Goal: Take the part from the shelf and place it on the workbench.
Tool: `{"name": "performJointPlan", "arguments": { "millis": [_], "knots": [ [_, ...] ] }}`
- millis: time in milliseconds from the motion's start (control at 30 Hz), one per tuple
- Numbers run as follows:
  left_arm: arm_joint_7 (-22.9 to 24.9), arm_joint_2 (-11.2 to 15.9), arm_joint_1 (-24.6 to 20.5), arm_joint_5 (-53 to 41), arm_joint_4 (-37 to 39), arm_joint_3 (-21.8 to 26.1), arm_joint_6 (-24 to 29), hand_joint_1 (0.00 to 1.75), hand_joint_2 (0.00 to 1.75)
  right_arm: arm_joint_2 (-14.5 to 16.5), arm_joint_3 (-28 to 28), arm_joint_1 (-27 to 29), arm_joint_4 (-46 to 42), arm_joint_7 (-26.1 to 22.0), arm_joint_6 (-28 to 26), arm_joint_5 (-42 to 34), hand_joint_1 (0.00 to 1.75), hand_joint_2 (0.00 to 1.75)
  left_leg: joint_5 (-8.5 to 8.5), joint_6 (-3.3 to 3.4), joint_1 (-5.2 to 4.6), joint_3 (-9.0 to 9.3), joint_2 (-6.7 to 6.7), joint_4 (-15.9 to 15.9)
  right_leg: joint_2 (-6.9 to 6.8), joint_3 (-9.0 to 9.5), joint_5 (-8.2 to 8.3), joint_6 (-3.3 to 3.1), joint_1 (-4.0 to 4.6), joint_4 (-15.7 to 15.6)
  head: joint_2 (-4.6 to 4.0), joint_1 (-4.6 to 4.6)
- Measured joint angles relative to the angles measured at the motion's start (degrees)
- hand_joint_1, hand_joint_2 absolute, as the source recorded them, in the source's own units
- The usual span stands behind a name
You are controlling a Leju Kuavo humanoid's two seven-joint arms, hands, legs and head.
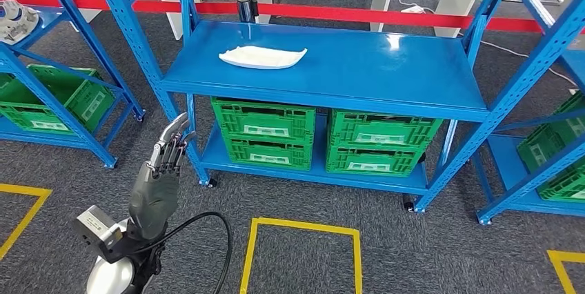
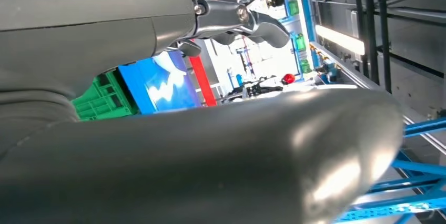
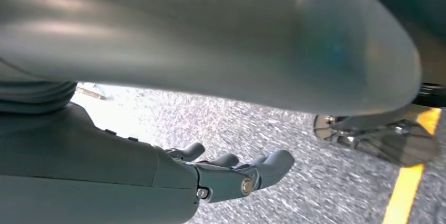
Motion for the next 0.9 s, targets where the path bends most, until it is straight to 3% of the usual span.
{"name": "performJointPlan", "arguments": {
  "millis": [133,167,200,267,300,333,367,400,433,467,500,533,633,700,800,833,867,900],
  "knots": [
    [-0.2,0.0,-0.3,0.1,0.2,-0.1,0.0,0.0,0.0,0.0,0.0,0.0,0.0,0.0,0.0,-0.2,0.0,0.0,-0.9,-1.52,0.15,0.68,-0.01,-0.2,0.11,0.99,-1.11,-2.09,0.38,-1.0,0.0,-0.33],
    [-0.2,0.0,-0.4,0.1,0.3,-0.1,0.0,0.0,0.0,0.0,0.0,0.0,0.0,-0.1,-0.1,-0.3,0.0,0.0,-1.42,-1.84,0.23,0.35,0.28,0.9,0.07,1.45,-1.34,-2.57,0.34,-1.1,0.0,-0.49],
    [-0.2,0.0,-0.6,0.2,0.3,-0.2,0.0,0.0,0.0,0.0,0.0,-0.1,0.0,-0.1,-0.1,-0.3,0.0,0.0,-2.33,-2.08,0.27,-0.78,0.6,3.4,0.0,1.99,-1.63,-2.99,0.27,-1.2,0.0,-0.67],
    [-0.3,0.0,-0.8,0.2,0.5,-0.2,0.0,0.0,0.0,0.0,0.0,0.0,0.0,-0.1,-0.1,-0.3,0.0,0.0,-4.66,-2.36,0.27,-5.52,1.08,11.3,-0.11,2.97,-2.48,-3.47,0.38,-1.3,0.0,-0.99],
    [-0.3,0.0,-0.8,0.2,0.6,-0.3,0.0,0.0,0.0,0.0,0.0,0.0,0.0,-0.1,-0.1,-0.3,0.0,0.0,-5.25,-2.38,0.25,-8.23,1.13,15.0,-0.13,3.52,-2.99,-3.54,0.47,-1.3,0.0,-1.04],
    [-0.3,0.0,-0.7,0.3,0.7,-0.3,0.0,0.0,0.0,0.0,0.0,0.1,0.0,-0.1,-0.1,-0.3,0.0,0.0,-4.76,-2.29,0.23,-10.26,1.15,17.0,-0.13,4.19,-3.54,-3.56,0.55,-1.3,0.0,-1.07],
    [-0.3,0.0,-0.7,0.3,0.8,-0.3,0.0,0.0,0.0,0.0,0.0,0.1,0.0,-0.1,-0.1,-0.3,0.0,0.0,-3.0,-2.09,0.17,-11.27,1.15,16.8,-0.12,4.98,-4.13,-3.54,0.61,-1.3,0.0,-1.11],
    [-0.3,0.0,-0.7,0.3,0.8,-0.3,0.0,0.0,0.0,0.0,0.0,0.1,0.0,-0.1,-0.1,-0.3,0.0,0.0,-0.13,-1.74,0.07,-11.18,1.17,14.2,-0.1,5.88,-4.77,-3.48,0.66,-1.3,0.0,-1.14],
    [-0.3,0.0,-0.7,0.3,0.8,-0.3,0.0,0.0,0.0,0.0,0.0,0.1,0.0,-0.1,-0.1,-0.3,0.0,0.0,3.05,-1.3,-0.11,-10.34,1.25,10.3,-0.08,6.69,-5.41,-3.39,0.68,-1.4,0.0,-1.17],
    [-0.3,0.0,-0.8,0.3,0.8,-0.3,0.0,0.0,0.0,0.0,0.0,0.0,0.0,-0.1,-0.1,-0.3,0.0,0.0,5.19,-0.84,-0.41,-9.28,1.4,6.8,-0.08,7.39,-6.04,-3.17,0.76,-1.5,0.0,-1.15],
    [-0.3,0.1,-0.8,0.3,0.8,-0.4,0.0,0.0,0.0,0.1,0.0,0.0,0.0,-0.2,-0.1,-0.3,0.0,0.0,6.22,-0.46,-0.71,-8.28,1.54,4.0,-0.07,7.89,-6.54,-2.87,0.79,-1.7,0.0,-1.18],
    [-0.3,0.1,-0.8,0.3,0.8,-0.4,0.0,0.0,0.0,0.1,0.0,-0.1,0.0,-0.2,-0.2,-0.3,0.0,0.0,6.22,-0.14,-0.96,-7.65,1.64,2.5,-0.12,8.32,-6.82,-2.51,0.8,-2.0,0.0,-1.19],
    [-0.3,0.1,-0.9,0.2,0.6,-0.5,0.0,0.0,0.0,0.1,0.0,-0.1,0.0,-0.2,-0.5,-0.3,0.0,0.0,5.08,0.81,-0.96,-6.12,1.21,1.0,-0.32,9.11,-6.01,-1.3,0.76,-1.4,0.0,-1.2],
    [-0.3,0.1,-1.0,0.1,0.5,-0.5,0.0,0.0,0.0,0.1,0.0,-0.2,0.0,-0.2,-0.4,-0.3,0.0,0.0,4.57,1.45,-0.68,-4.6,0.98,0.2,-0.26,7.12,-6.1,-0.95,0.73,2.9,0.0,-1.01],
    [-0.3,0.1,-1.2,0.0,0.4,-0.7,0.0,0.0,0.0,0.1,0.0,-0.2,0.0,-0.1,-0.4,-0.3,0.0,0.0,3.28,1.79,-0.59,-2.99,0.88,-0.2,-0.12,-0.01,-9.83,-0.48,0.72,12.1,0.0,-0.68],
    [-0.3,0.1,-1.1,0.0,0.4,-0.8,0.0,0.0,0.0,0.1,0.0,-0.1,0.0,-0.1,-0.4,-0.3,0.0,0.0,2.77,1.77,-0.59,-2.44,0.78,-0.2,-0.12,-1.9,-10.45,-0.33,0.71,13.5,0.0,-0.63],
    [-0.3,0.1,-1.1,0.0,0.5,-0.8,0.0,0.0,0.0,0.1,0.0,0.0,0.0,-0.1,-0.4,-0.3,0.0,0.0,2.28,1.69,-0.59,-1.81,0.66,-0.2,-0.12,-2.97,-9.82,-0.31,0.71,13.1,0.0,-0.58],
    [-0.3,0.1,-1.1,0.0,0.5,-0.9,0.0,0.0,0.0,0.1,0.0,0.1,0.1,-0.1,-0.5,-0.3,0.0,0.0,1.79,1.57,-0.57,-1.11,0.56,-0.2,-0.12,-3.09,-7.79,-0.32,0.7,10.9,0.0,-0.54]
  ]
}}
